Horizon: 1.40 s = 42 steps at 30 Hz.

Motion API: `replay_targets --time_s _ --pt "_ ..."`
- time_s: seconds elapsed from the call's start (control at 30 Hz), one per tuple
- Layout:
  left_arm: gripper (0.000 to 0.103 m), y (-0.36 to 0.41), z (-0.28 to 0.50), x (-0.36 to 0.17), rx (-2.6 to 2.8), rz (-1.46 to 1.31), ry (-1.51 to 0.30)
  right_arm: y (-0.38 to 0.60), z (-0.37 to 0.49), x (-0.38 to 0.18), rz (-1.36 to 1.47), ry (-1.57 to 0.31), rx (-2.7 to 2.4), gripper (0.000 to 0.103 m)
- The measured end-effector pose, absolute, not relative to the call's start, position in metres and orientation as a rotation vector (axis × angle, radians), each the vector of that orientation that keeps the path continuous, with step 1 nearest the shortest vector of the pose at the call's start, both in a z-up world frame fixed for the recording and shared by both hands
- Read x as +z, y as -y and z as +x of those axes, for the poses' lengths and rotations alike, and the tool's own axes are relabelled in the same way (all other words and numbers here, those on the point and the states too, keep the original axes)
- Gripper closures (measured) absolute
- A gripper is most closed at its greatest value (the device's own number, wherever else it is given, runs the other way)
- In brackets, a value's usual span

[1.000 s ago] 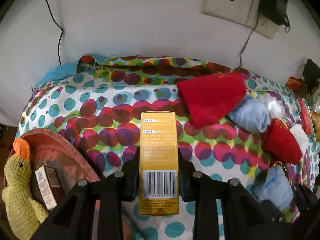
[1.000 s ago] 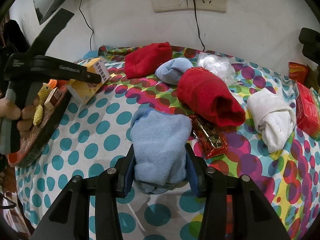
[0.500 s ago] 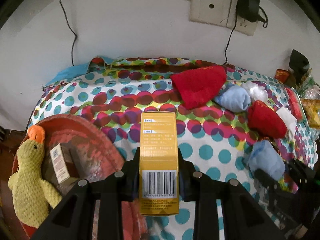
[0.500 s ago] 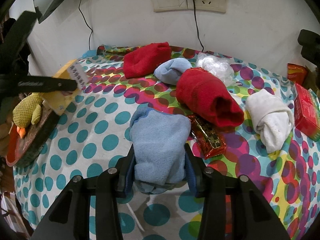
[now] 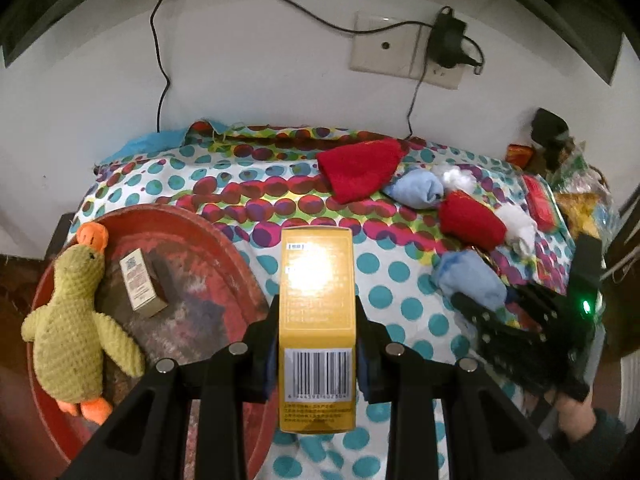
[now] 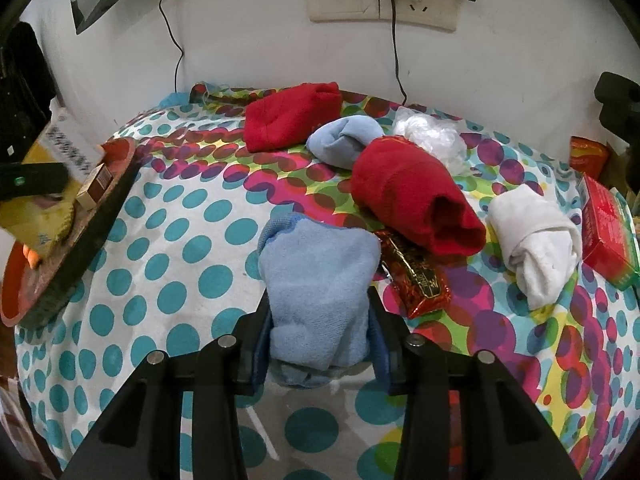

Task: Organize objects
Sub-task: 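Lift the yellow medicine box with the left tool and carry it over the tray, then lower the yellow box onto the tray beside the cream box and open the left tool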

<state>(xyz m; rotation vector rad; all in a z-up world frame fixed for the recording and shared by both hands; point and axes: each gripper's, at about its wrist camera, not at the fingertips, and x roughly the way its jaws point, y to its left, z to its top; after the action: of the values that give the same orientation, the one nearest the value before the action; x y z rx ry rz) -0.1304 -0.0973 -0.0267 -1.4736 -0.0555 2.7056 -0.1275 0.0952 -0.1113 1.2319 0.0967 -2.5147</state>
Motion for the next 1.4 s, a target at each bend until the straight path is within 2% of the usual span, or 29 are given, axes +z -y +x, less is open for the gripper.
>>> replay_targets --time_s 0.2,0.6,0.8,1.4 --pt "0.073 0.123 -0.105 -0.013 2.753 -1.485 0.019 -0.094 -0.127 -0.111 1.234 -0.113 -2.52 0.063" --pt "0.073 0.209 -0.087 0.007 2.927 -1.53 0.063 -0.091 -0.127 -0.111 1.238 -0.14 -2.528 0.063" --pt "0.073 0.235 -0.09 0.001 2.935 -1.557 0.153 -0.091 -0.127 -0.111 1.238 -0.143 -2.529 0.063" --pt "0.071 0.269 -0.148 -0.03 2.931 -1.63 0.218 -0.089 -0.127 -0.112 1.243 -0.159 -2.54 0.063"
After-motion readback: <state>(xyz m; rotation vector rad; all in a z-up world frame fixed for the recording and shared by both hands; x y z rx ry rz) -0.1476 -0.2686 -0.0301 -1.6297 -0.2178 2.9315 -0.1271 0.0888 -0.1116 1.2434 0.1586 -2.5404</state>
